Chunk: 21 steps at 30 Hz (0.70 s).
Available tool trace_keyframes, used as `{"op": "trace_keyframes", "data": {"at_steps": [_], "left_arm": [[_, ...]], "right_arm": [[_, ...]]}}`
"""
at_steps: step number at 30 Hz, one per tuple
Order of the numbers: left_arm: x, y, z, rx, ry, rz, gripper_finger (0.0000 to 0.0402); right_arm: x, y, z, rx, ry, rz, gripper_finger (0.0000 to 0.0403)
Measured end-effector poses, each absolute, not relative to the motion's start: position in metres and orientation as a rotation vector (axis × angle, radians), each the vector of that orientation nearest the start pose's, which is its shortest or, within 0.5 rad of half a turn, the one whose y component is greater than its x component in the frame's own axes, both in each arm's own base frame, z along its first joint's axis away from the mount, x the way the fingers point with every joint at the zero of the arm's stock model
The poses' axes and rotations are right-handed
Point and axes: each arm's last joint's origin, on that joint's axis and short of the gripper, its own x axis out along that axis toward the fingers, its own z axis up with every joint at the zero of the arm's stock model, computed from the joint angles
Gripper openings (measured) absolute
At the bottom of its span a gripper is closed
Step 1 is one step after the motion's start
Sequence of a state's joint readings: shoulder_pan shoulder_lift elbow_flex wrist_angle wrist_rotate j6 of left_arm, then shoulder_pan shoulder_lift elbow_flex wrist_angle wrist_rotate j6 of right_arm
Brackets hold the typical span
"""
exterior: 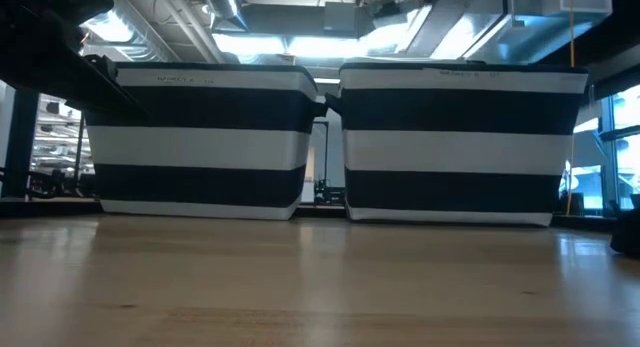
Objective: Sort clothes
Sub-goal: Put the black shirt into the left laundry organizer
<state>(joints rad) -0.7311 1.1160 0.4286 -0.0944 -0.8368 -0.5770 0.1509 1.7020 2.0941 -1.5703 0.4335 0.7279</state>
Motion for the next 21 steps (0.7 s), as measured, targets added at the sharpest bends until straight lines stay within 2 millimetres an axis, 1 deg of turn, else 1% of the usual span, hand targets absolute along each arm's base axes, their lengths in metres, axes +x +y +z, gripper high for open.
{"op": "trace_keyframes", "data": {"at_steps": [3,5,8,11,16,21], "left_arm": [[0.158,-0.113,0.17,-0.009,0.496,0.25,0.0223],[0.158,-0.113,0.17,-0.009,0.496,0.25,0.0223],[0.158,-0.113,0.17,-0.01,0.496,0.25,0.0223],[0.158,-0.113,0.17,-0.009,0.496,0.25,0.0223],[0.158,-0.113,0.17,-0.01,0.495,0.25,0.0223],[0.158,-0.113,0.17,-0.01,0.495,0.25,0.0223]], "right_arm": [[0.29,0.061,0.421,0.316,0.995,-0.569,0.028],[0.288,0.08,0.413,0.33,1.027,-0.536,0.028],[0.283,0.103,0.395,0.364,1.11,-0.514,0.028],[0.277,0.123,0.371,0.419,1.236,-0.504,0.028],[0.264,0.144,0.33,0.449,1.402,-0.581,0.028],[0.249,0.155,0.295,0.475,1.563,-0.662,0.028]]}}
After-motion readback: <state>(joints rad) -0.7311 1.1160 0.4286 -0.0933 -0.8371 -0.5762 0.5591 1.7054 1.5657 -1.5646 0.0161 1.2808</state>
